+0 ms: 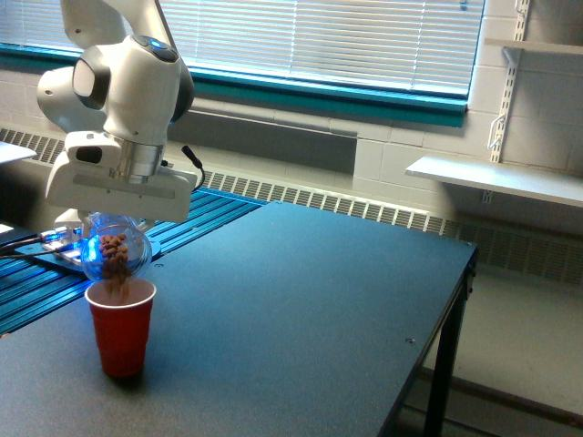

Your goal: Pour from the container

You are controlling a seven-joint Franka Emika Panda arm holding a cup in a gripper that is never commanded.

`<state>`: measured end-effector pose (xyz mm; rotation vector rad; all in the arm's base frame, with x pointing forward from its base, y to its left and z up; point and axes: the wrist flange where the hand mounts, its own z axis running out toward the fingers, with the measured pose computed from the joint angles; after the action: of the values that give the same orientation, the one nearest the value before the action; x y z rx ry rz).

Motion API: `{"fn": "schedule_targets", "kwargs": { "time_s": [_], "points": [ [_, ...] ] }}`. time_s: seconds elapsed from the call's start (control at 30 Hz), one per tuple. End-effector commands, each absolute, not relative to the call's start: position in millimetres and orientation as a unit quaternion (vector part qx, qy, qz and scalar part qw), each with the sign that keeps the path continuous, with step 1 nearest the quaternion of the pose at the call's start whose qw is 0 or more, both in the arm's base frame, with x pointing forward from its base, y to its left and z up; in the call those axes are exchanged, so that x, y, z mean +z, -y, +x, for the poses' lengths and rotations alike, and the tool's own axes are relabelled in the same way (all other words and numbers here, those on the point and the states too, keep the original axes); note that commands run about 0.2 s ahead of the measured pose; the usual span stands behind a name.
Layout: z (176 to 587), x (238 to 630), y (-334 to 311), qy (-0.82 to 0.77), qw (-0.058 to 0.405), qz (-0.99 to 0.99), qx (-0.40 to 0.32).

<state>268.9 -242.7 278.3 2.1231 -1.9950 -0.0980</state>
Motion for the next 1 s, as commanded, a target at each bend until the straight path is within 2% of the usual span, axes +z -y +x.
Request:
{"fn": "schedule_targets", "kwargs": {
  "time_s": [0.03, 1.0],
  "points": [
    [275.8, 282.4, 243.6, 0.670, 0.117, 0.732, -0.032],
    [276.6, 288.6, 251.9, 0.670, 0.127, 0.730, -0.046]
  ]
}}
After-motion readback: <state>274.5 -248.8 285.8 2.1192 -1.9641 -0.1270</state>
